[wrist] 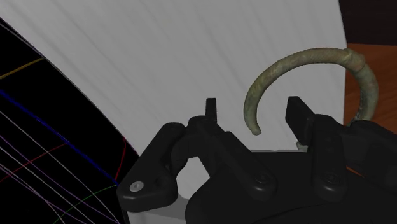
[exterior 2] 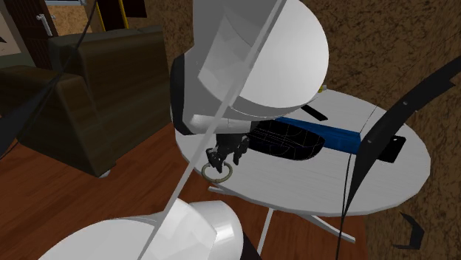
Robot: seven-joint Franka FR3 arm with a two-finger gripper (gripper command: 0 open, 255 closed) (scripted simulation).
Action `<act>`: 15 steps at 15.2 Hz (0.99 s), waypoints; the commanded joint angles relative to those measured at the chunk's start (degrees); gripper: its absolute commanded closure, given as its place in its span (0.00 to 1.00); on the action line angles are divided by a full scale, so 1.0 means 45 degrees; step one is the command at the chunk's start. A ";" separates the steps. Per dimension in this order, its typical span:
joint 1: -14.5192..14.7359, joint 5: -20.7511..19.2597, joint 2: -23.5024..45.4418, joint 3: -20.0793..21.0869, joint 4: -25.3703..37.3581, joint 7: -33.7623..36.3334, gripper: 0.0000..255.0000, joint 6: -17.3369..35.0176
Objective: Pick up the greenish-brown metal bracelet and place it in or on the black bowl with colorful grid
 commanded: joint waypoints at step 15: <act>-0.0093 0.0500 -0.1126 0.0853 0.0858 -0.0008 1.00 -0.2014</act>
